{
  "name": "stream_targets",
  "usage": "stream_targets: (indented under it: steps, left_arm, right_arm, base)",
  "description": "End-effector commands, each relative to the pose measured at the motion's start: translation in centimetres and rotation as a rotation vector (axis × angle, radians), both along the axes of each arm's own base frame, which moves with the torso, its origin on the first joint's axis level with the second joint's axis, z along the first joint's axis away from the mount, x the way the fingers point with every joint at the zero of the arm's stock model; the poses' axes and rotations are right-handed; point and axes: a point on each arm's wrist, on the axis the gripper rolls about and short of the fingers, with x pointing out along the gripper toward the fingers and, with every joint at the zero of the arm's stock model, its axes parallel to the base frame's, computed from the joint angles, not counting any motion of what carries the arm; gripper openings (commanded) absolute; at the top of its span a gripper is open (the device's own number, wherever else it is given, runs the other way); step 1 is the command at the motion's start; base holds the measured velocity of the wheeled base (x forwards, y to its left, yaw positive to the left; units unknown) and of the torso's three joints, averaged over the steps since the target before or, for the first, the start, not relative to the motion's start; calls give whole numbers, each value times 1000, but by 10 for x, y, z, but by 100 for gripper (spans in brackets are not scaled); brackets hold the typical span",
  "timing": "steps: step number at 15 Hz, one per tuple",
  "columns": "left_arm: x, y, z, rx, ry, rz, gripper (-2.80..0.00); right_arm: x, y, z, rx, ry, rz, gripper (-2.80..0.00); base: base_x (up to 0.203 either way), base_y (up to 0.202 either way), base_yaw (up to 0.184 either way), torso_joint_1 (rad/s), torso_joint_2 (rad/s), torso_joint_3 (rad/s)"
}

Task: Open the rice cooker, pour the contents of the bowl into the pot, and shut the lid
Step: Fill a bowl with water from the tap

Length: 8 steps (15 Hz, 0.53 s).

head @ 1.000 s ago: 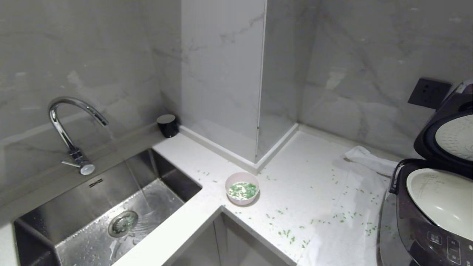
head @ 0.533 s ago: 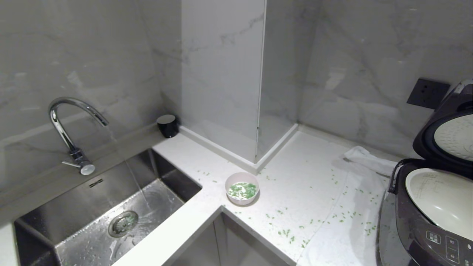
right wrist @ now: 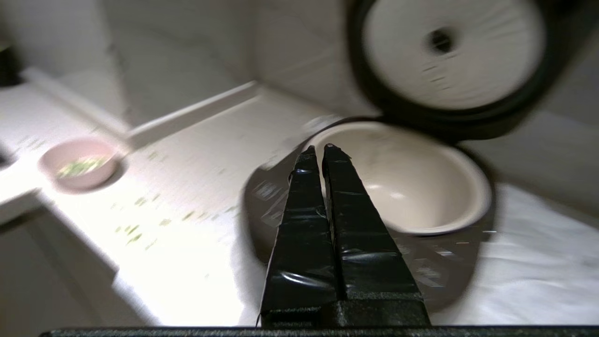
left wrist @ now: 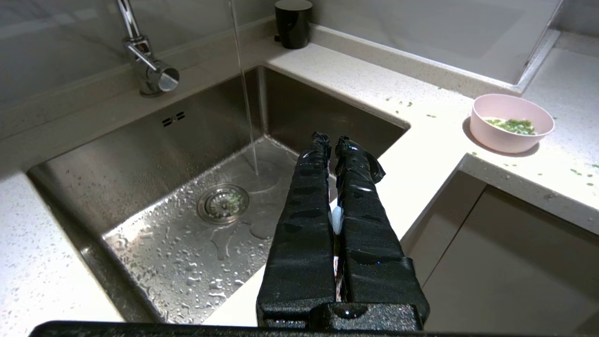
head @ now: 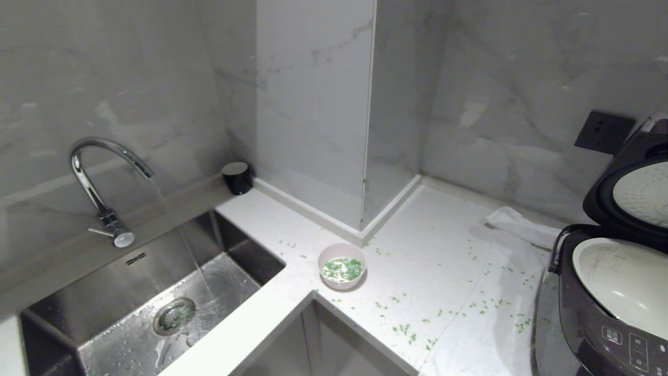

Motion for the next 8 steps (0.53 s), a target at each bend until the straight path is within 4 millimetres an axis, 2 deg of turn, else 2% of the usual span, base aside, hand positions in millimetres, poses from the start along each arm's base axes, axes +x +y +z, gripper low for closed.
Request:
stream_targets:
  steps: [1, 5, 8]
  left_arm:
    - [1, 0, -3, 0, 10, 0, -280]
    - [1, 0, -3, 0, 10, -1, -280]
    - [1, 0, -2, 7, 4, 4, -280]
  right_arm:
    - [18, 2, -34, -6, 81, 66, -280]
    - [49, 2, -81, -39, 72, 77, -280]
    - [49, 2, -84, 25, 94, 88, -280]
  base:
    - [0, 0, 0, 0, 0, 0]
    - [0, 0, 0, 0, 0, 0]
    - [0, 0, 0, 0, 0, 0]
